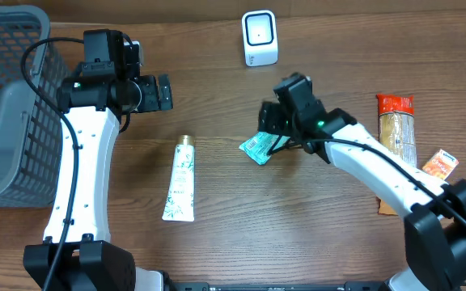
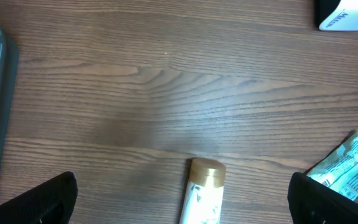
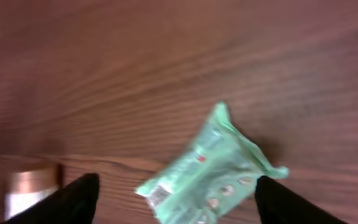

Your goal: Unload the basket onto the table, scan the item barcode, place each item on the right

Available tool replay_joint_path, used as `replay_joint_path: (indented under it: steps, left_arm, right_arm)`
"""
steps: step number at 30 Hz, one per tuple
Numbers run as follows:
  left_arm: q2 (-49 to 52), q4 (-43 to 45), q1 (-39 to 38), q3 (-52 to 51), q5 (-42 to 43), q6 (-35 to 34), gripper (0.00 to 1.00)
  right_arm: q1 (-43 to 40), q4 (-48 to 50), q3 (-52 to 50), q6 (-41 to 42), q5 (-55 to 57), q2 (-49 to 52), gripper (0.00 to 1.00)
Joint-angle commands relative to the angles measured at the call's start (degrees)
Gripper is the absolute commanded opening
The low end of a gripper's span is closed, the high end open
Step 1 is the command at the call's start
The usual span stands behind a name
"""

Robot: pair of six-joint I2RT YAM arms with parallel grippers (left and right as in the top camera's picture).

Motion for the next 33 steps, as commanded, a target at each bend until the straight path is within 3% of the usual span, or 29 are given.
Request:
replay_joint_path:
  steps: [1, 9, 18, 33]
  left_arm:
    - [-0.26, 0.22, -0.76, 0.66, -0.33, -0.79, 1.0]
    - [-0.26, 0.24, -0.76, 0.66, -0.33, -0.79, 1.0]
    - [-0.26, 0.24, -0.76, 0.66, -0.33, -0.79, 1.0]
    - [-0.26, 0.22, -0.76, 0.66, -0.33, -0.79, 1.0]
  right_arm:
    - [0.0, -1.4, 0.61, 0.28, -1.92, -0.55, 0.98]
    - [2.29, -1.88, 0.22, 11.23, 0.33, 5.4, 1.0]
    - [2.14, -2.25, 0.22, 19.1, 3.56, 10.14, 0.74]
    - [-0.42, -2.54, 0.22, 22.45, 0.61, 14.16, 0.64]
